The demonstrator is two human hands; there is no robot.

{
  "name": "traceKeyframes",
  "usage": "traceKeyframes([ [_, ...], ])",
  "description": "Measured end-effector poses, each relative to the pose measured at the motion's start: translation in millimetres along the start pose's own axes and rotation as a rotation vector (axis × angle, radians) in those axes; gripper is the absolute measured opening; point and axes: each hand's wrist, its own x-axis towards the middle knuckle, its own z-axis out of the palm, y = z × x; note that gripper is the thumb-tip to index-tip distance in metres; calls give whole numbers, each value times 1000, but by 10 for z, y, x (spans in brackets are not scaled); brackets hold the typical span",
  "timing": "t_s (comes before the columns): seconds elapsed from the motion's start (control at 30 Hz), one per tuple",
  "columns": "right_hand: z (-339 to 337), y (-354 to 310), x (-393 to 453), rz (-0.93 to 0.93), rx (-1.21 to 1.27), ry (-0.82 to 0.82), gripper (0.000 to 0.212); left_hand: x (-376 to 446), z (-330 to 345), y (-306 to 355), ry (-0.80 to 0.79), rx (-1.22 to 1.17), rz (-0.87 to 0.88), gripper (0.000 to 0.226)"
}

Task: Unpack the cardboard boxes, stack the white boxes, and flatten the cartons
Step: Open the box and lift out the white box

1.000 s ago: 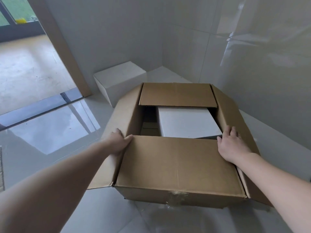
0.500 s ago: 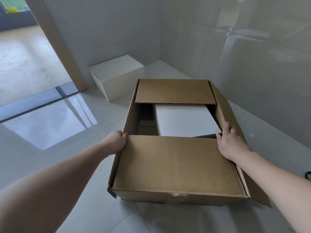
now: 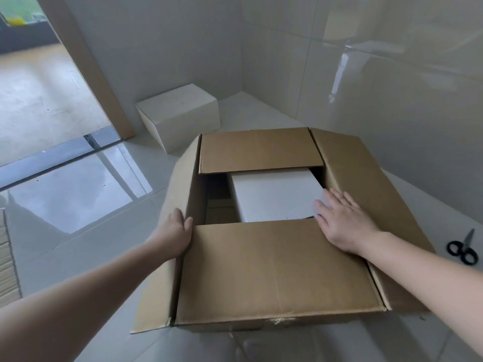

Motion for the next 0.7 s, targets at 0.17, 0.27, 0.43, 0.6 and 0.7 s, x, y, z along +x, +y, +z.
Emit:
traceKeyframes([
  [0.17,-237,-247,-53,-131,104,-45,40,75,-257,215,66,12,120,39],
  [0.27,-606,-231,-125,-103,316,78,43,131,-474,418,67,77,210,49],
  [0.43,-1362,-154,-268,-106,478,-161,55,157,-922,920,151,176,416,53],
  [0.6,-1708,-407,-669,-275,335,-631,45,-69,-1230,1397,163,155,622,54],
  [0.7,-1557,-604,-870,-390,160,-673,88,-271,-1257,1542,191,223,653,52],
])
